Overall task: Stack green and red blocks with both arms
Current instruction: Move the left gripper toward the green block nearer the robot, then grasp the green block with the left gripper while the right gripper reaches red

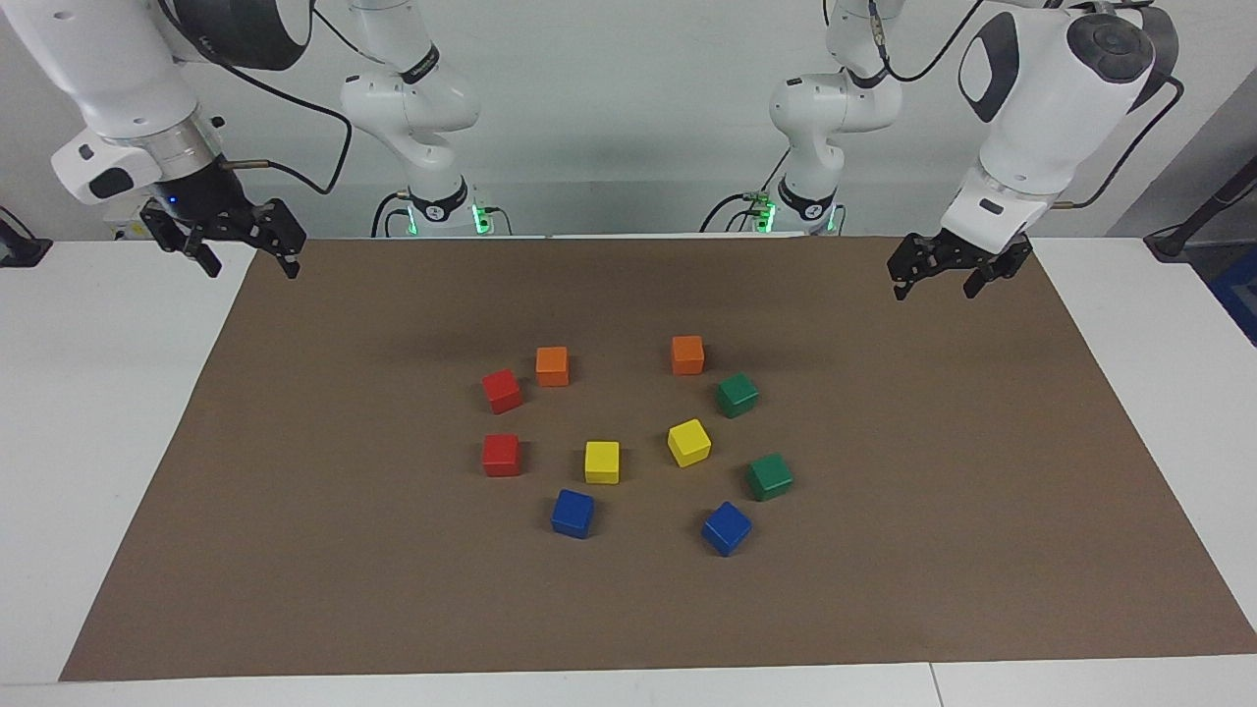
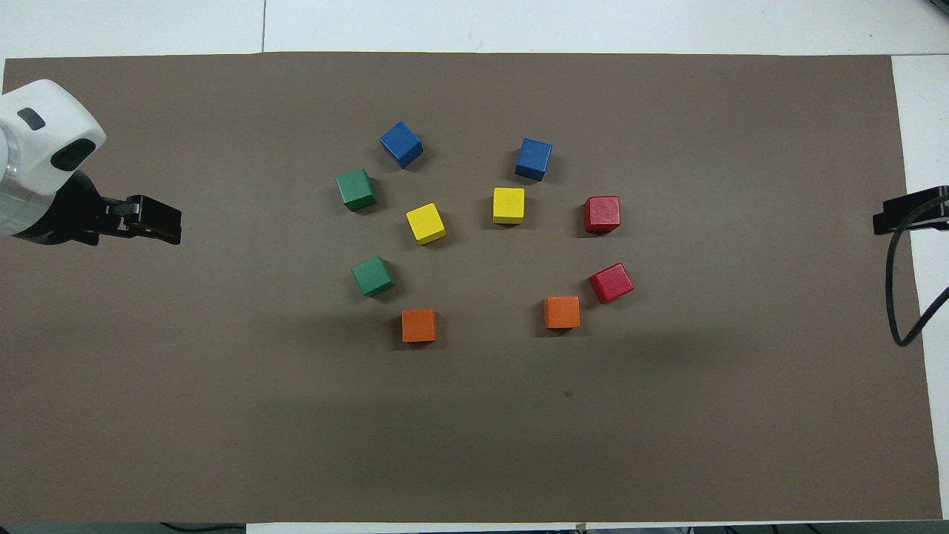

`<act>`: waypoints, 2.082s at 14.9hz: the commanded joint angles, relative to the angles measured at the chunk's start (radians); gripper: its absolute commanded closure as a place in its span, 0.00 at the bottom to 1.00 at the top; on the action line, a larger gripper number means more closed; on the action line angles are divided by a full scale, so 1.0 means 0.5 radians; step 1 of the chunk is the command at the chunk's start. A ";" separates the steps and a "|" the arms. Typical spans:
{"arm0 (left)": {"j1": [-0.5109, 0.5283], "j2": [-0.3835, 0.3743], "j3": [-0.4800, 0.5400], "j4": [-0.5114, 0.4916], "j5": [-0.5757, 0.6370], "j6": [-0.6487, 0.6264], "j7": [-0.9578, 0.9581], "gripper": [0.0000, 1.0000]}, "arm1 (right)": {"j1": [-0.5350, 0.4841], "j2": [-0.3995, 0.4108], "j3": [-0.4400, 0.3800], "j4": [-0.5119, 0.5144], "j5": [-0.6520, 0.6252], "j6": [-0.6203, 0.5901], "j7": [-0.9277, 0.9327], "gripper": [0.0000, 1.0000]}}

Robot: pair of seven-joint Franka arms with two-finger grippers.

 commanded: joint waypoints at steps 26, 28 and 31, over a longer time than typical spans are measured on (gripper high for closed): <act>-0.528 0.394 -0.038 -0.461 -0.037 0.920 -1.562 0.00 | 0.231 -0.074 0.007 -0.529 0.041 0.450 0.216 0.00; -0.553 0.410 -0.038 -0.513 -0.037 0.982 -1.586 0.00 | 0.311 -0.015 0.007 -0.527 0.041 0.496 0.302 0.00; -0.599 0.437 -0.038 -0.553 -0.037 1.116 -1.691 0.00 | 0.379 0.000 0.011 -0.618 0.047 0.582 0.446 0.00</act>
